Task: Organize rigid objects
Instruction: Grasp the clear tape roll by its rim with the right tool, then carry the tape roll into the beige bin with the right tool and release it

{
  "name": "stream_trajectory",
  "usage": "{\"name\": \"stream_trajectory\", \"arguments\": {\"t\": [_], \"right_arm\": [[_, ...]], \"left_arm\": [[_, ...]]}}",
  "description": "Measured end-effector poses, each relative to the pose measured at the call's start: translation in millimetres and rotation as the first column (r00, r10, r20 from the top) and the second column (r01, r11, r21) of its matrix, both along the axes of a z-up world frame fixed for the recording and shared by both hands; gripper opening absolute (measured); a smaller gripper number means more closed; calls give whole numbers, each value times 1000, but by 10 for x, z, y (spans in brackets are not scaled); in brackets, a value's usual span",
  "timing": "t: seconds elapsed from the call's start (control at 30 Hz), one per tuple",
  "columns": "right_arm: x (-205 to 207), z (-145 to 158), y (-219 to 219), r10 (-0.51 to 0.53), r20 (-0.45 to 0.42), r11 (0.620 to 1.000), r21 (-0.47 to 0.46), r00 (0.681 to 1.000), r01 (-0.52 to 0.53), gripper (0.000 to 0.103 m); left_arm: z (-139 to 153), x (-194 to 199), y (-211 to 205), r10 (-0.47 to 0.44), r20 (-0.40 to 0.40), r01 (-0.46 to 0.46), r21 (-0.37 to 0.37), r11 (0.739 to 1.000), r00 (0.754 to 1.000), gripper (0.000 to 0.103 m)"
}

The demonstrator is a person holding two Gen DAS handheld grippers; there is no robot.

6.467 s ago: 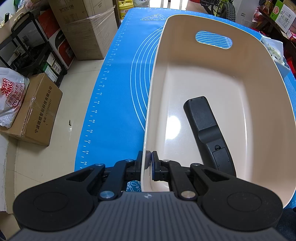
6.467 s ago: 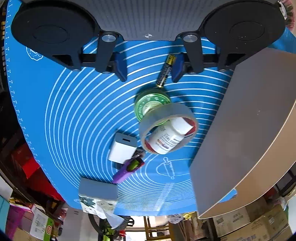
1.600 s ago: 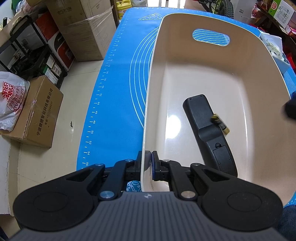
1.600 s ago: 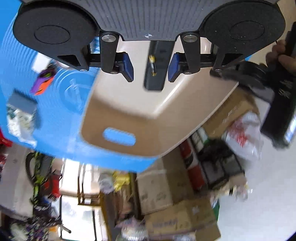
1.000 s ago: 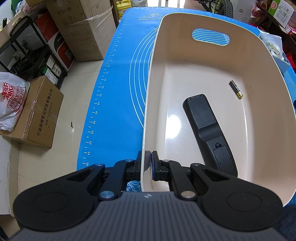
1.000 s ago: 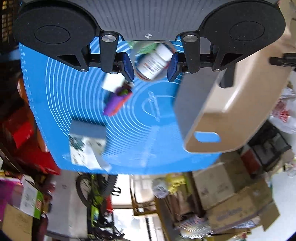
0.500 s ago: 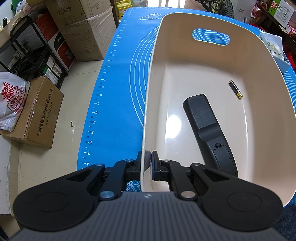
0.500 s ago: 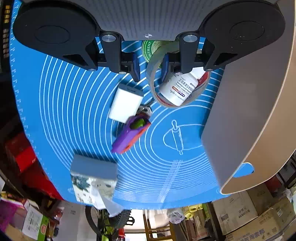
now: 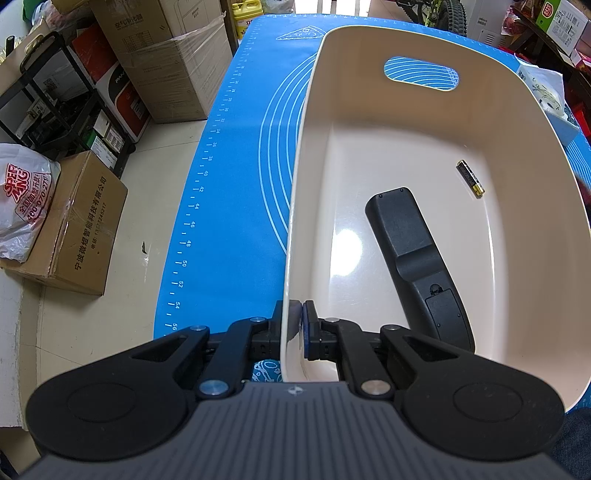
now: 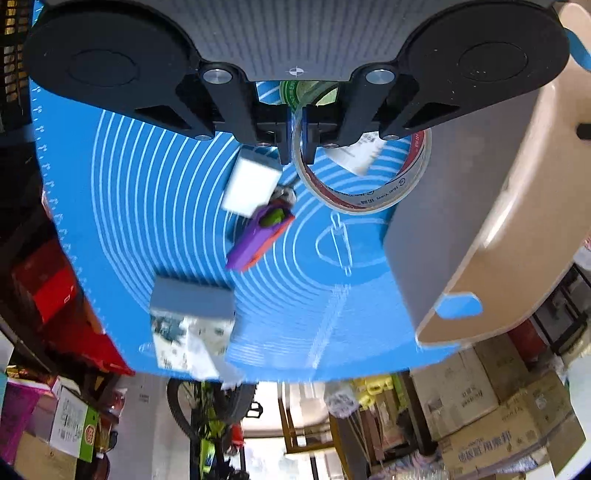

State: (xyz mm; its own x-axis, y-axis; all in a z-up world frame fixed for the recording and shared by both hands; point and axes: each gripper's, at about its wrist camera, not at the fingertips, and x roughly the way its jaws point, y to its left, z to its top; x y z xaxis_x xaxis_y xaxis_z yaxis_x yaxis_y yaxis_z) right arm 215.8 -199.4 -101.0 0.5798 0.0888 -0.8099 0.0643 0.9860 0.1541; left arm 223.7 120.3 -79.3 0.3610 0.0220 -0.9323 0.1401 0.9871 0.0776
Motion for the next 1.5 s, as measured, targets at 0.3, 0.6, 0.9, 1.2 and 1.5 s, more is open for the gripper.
{"name": "stream_trajectory", "arguments": {"t": [0.3, 0.6, 0.9, 1.2, 1.5], "right_arm": [[-61, 659, 116, 26, 187, 998, 46, 982, -35, 15], [-83, 822, 874, 212, 235, 975, 22, 949, -223, 15], [30, 458, 1541, 349, 69, 937, -62, 935, -345, 15], [-17, 229, 1740, 408, -31, 906, -105, 912, -409, 17], [-48, 320, 1641, 421, 1, 907, -29, 907, -421, 42]], "left_arm": [[-1, 1, -1, 0, -1, 0, 0, 1000, 1000, 10], [-7, -3, -1, -2, 1, 2, 3, 1000, 1000, 10], [-16, -19, 7, 1, 3, -1, -1, 1000, 1000, 9], [-4, -18, -16, -2, 3, 2, 4, 1000, 1000, 9], [1, -17, -30, -2, 1, 2, 9, 1000, 1000, 9]]}}
